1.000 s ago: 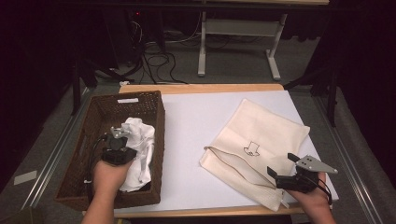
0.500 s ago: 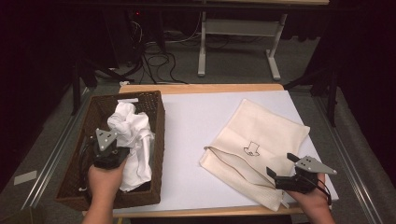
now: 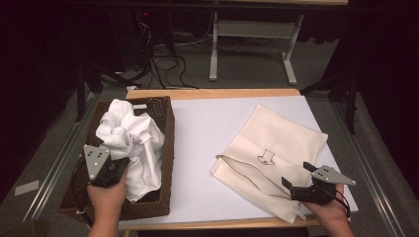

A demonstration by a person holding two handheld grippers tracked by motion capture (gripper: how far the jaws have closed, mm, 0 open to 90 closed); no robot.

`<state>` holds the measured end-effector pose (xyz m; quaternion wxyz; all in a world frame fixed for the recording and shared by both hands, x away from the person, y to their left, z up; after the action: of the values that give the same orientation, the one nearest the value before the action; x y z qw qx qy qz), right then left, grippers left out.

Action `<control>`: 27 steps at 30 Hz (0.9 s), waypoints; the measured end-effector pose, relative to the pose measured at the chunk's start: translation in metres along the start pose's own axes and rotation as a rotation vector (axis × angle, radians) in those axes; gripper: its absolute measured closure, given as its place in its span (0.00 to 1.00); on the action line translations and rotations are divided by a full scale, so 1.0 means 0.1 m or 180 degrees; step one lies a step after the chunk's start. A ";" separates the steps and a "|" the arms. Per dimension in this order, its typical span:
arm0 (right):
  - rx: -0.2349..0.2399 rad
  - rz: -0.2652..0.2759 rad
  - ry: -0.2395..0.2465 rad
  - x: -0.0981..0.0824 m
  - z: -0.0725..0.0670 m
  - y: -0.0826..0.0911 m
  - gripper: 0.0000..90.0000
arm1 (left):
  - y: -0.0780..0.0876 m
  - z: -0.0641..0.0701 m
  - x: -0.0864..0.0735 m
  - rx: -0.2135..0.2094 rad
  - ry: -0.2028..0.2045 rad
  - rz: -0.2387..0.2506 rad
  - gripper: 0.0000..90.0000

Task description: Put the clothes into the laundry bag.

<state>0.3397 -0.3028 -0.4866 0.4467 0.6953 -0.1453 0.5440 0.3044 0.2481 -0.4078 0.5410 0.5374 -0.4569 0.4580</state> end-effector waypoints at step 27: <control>0.0033 0.0001 0.0030 0.01 -0.02 0.00 0.05 | 0.22 0.63 0.65 -0.0299 -0.0045 0.0754 0.79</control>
<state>0.3391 -0.3010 -0.4858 0.4437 0.6949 -0.1405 0.5481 0.2929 0.1856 -0.3399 0.5044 0.4570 -0.5420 0.4930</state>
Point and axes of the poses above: each handheld gripper's, and its own axes: y roughly backward along the jaws, x roughly out of its top, z roughly to its right, the point moved 1 cm from there along -y, roughly forward along the jaws, and after that the axes turned 5 degrees about x, right-handed, at the moved point
